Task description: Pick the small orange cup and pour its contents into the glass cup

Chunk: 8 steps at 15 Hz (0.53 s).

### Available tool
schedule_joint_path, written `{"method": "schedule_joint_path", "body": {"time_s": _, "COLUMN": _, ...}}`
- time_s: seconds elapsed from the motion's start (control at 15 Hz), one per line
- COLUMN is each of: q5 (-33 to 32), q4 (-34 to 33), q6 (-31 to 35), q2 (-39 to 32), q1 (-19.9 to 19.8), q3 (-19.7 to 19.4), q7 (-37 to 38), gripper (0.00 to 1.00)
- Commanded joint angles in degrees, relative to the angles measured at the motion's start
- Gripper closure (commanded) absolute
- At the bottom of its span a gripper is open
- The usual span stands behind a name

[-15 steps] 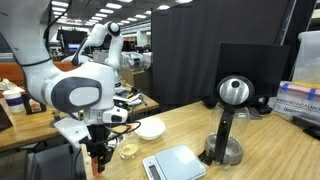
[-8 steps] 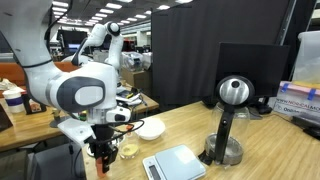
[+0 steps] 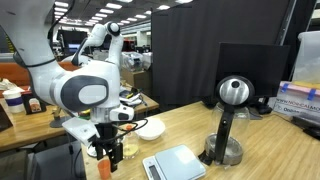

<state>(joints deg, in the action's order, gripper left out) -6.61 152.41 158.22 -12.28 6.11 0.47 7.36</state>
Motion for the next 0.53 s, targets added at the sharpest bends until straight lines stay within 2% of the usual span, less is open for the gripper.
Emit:
{"method": "schedule_joint_path", "body": {"time_s": 0.0, "q5": 0.7, "q4": 1.3, "q6": -1.4, "q2": 3.8, "q1": -0.5, "q3": 0.6, "q7": -1.2, "gripper": 0.0}}
{"method": "schedule_joint_path", "body": {"time_s": 0.07, "q5": 2.5, "q4": 2.4, "q6": -2.9, "q2": 6.5, "q1": -1.1, "q3": 2.0, "q7": -3.8, "gripper": 0.0}}
{"method": "schedule_joint_path", "body": {"time_s": 0.13, "q5": 0.4, "q4": 0.1, "q6": -0.8, "q2": 1.9, "q1": -0.3, "q3": 0.6, "q7": -0.8, "gripper": 0.0}}
{"method": "schedule_joint_path", "body": {"time_s": 0.47, "q5": 1.4, "q4": 1.9, "q6": -2.2, "q2": 5.8, "q1": -0.6, "q3": 1.7, "q7": -2.0, "gripper": 0.0}}
